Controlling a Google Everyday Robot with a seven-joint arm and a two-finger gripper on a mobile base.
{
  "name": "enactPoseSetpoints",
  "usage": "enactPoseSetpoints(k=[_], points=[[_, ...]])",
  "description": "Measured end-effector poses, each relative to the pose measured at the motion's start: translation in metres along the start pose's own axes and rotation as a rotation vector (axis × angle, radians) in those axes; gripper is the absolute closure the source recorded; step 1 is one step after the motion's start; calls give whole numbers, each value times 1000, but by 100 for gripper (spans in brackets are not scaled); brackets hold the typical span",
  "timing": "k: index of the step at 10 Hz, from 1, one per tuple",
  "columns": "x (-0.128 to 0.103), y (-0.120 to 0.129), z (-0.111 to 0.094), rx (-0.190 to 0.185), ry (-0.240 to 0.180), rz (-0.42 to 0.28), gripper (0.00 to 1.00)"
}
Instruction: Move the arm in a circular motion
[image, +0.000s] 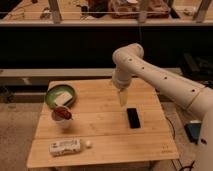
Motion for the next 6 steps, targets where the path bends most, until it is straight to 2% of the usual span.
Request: enactPoseSetpoints(k=[1, 3, 6], points=[[5, 3, -1, -3, -4, 12, 20], [5, 28, -2, -14, -23, 60, 20], [-3, 83, -8, -20, -56, 108, 20]])
